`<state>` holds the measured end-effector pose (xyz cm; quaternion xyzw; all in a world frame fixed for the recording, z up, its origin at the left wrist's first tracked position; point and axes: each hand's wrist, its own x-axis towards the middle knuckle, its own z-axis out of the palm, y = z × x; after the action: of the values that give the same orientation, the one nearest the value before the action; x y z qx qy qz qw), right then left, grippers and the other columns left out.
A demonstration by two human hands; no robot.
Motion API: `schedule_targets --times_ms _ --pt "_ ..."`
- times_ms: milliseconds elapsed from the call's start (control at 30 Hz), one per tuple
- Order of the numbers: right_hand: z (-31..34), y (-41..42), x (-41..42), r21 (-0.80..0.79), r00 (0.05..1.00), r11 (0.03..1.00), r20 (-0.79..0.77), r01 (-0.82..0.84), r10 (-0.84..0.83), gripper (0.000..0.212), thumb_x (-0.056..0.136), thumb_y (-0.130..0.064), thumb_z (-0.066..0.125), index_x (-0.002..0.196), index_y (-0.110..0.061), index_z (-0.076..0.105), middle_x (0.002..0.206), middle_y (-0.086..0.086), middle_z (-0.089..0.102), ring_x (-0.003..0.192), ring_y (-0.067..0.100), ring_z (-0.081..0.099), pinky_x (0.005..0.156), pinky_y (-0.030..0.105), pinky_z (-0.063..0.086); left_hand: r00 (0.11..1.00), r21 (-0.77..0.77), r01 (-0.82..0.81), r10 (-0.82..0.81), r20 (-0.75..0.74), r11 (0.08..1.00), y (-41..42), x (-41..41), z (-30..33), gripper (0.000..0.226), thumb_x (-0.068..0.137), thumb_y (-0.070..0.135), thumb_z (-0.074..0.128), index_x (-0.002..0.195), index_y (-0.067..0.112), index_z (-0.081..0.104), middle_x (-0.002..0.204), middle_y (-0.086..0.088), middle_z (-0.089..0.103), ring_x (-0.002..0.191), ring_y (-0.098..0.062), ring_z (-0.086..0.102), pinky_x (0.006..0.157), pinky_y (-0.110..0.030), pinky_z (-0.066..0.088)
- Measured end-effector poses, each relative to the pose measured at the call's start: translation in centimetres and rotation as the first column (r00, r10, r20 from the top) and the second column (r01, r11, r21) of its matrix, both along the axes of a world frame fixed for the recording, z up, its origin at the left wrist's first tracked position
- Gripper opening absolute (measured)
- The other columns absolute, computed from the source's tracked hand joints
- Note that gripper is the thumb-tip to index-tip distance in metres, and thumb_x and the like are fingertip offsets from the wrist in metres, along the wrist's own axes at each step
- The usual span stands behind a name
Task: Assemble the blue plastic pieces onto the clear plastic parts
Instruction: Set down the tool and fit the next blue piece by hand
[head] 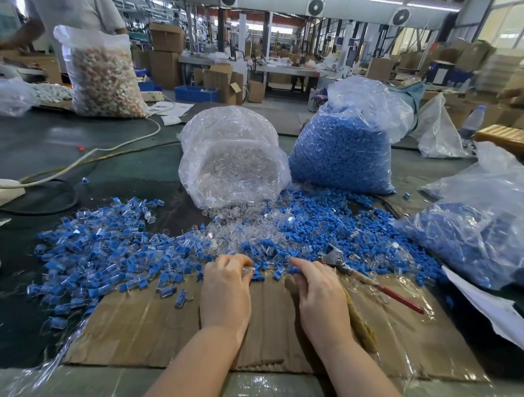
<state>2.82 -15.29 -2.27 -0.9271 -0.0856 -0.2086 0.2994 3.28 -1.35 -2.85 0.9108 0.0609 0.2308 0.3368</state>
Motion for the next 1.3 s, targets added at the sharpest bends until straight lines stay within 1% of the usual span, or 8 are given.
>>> schedule_targets --times_ms 167,300,400,500,700,833,1000,1300 --pt "0.1 0.0 -0.1 0.058 1.0 0.998 0.011 0.015 -0.015 0.006 0.088 -0.014 0.062 0.091 -0.013 0.066 0.087 -0.002 0.067 0.08 0.012 0.054 0.071 0.017 0.035 0.984 0.024 0.167 -0.168 0.06 0.986 -0.2 -0.5 0.4 0.02 0.089 0.022 0.058 0.108 0.023 0.062 0.098 0.01 0.06 0.084 -0.003 0.051 0.074 -0.012 0.038" --pt "0.0 -0.1 -0.1 0.073 0.999 0.997 0.011 0.03 -0.031 0.007 0.087 -0.02 0.064 0.082 -0.014 0.064 0.077 -0.006 0.063 0.071 0.007 0.045 0.062 0.017 0.027 0.965 -0.075 0.259 -0.255 0.053 0.963 -0.1 -0.6 0.7 0.02 0.083 0.016 0.066 0.102 0.021 0.069 0.091 0.011 0.056 0.082 -0.005 0.058 0.079 -0.017 0.048" --pt "0.0 -0.1 0.0 0.062 1.0 0.998 0.01 0.013 -0.014 0.009 0.087 -0.019 0.063 0.081 -0.014 0.062 0.075 -0.008 0.058 0.071 0.009 0.045 0.062 0.017 0.025 0.961 -0.196 0.278 -0.271 0.063 0.94 -0.2 -0.5 1.0 0.019 0.08 0.011 0.069 0.096 0.022 0.07 0.084 0.019 0.054 0.079 0.004 0.055 0.077 -0.006 0.044" --pt "0.0 0.0 0.1 0.066 1.0 0.998 0.008 -0.005 0.004 0.008 0.088 -0.017 0.061 0.081 -0.013 0.059 0.075 -0.008 0.055 0.072 0.01 0.045 0.063 0.019 0.026 0.96 -0.325 0.276 -0.276 0.046 0.905 -1.0 -0.4 1.3 0.018 0.078 0.007 0.071 0.091 0.02 0.072 0.084 0.016 0.057 0.075 0.005 0.056 0.073 -0.006 0.045" --pt "-0.1 -0.1 0.0 0.057 1.0 0.998 0.019 -0.009 0.008 0.009 0.09 -0.017 0.057 0.083 -0.013 0.057 0.076 -0.008 0.053 0.073 0.009 0.045 0.064 0.019 0.027 0.943 -0.38 0.299 -0.332 -0.023 0.875 -1.1 -0.3 1.2 0.022 0.083 0.01 0.067 0.102 0.019 0.071 0.09 0.01 0.055 0.083 -0.003 0.056 0.078 -0.006 0.043" --pt "0.1 0.0 -0.3 0.072 0.999 0.997 0.03 -0.019 0.017 0.009 0.089 -0.015 0.059 0.081 -0.011 0.058 0.076 -0.004 0.058 0.073 0.014 0.05 0.064 0.019 0.028 0.946 -0.426 0.283 -0.323 -0.024 0.859 -0.6 -0.5 1.0 0.025 0.085 0.005 0.063 0.104 0.02 0.07 0.09 0.01 0.056 0.082 0.001 0.054 0.074 -0.001 0.039" --pt "0.2 0.2 -0.7 0.068 0.997 0.996 0.053 -0.065 0.062 0.01 0.087 -0.015 0.062 0.079 -0.011 0.06 0.076 -0.001 0.062 0.074 0.018 0.055 0.066 0.02 0.034 0.948 -0.534 0.241 -0.314 -0.05 0.81 -0.6 -0.6 0.9 0.02 0.081 0.002 0.067 0.087 0.02 0.065 0.079 0.0 0.066 0.079 -0.013 0.063 0.076 -0.022 0.053" --pt "-0.1 0.2 -0.7 0.008 0.996 0.998 0.049 -0.07 0.07 0.015 0.087 -0.021 0.061 0.076 -0.013 0.056 0.074 0.002 0.061 0.073 0.021 0.055 0.067 0.031 0.039 0.943 -0.607 0.221 -0.326 -0.066 0.763 -0.7 -0.6 0.7 0.02 0.085 0.003 0.063 0.076 0.021 0.064 0.072 -0.005 0.067 0.069 -0.015 0.065 0.064 -0.023 0.056"
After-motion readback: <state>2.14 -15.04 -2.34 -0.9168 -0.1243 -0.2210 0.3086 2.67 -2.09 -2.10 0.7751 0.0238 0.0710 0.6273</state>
